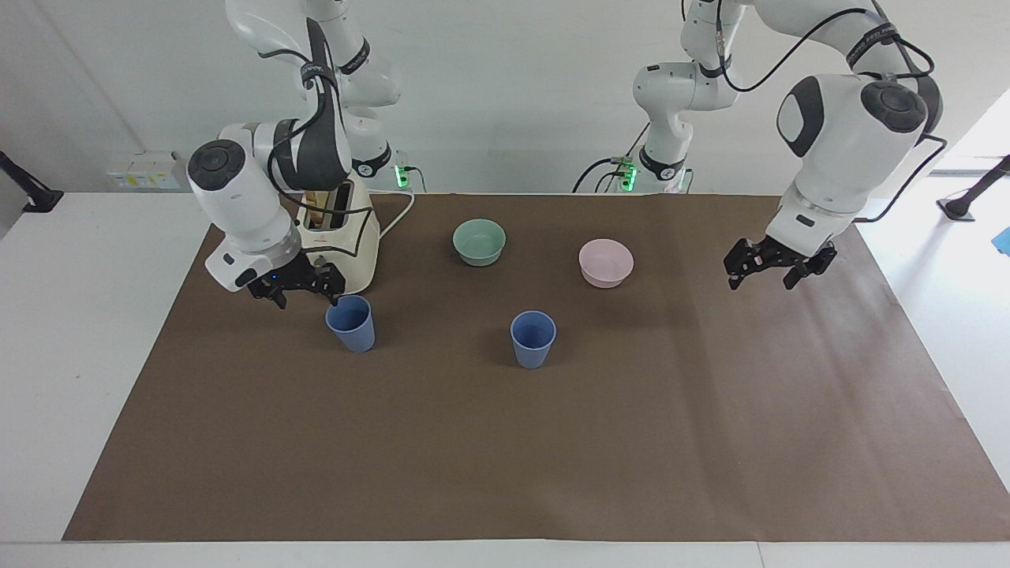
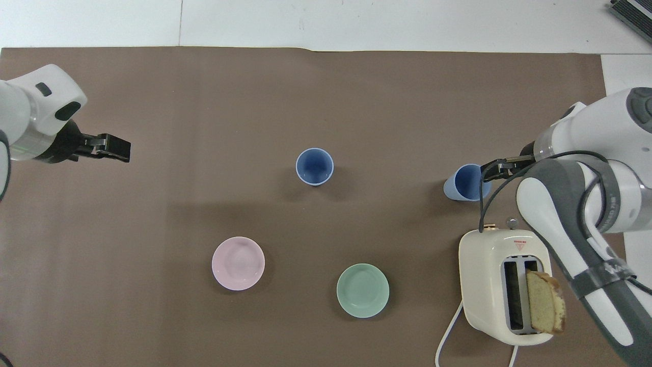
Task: Stack blue cups with both arms
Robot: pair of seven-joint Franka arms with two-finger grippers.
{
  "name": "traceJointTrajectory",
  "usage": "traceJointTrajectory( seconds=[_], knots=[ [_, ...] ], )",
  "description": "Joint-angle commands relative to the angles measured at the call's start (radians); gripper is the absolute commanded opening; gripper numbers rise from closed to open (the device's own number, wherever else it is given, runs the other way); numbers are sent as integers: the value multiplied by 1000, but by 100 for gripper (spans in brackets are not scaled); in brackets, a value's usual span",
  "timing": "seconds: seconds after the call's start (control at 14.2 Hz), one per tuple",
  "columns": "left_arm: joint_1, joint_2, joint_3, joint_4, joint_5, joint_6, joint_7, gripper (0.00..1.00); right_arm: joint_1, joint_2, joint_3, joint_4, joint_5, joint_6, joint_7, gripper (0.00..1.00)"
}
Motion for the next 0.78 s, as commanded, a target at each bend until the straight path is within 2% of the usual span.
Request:
traceJointTrajectory(
  seconds=[0.0, 0.56, 0.71],
  knots=[
    [22, -71, -8, -12, -17, -64, 54, 100, 2, -11, 0, -36, 22, 25, -13, 100],
    [22, -104, -1, 183, -20, -283, 38, 100, 20, 12, 1, -89, 22, 91, -12, 100],
    [22, -103, -4, 220, -23, -335, 35, 100, 20, 46, 1, -92, 23, 137, -15, 100]
  ],
)
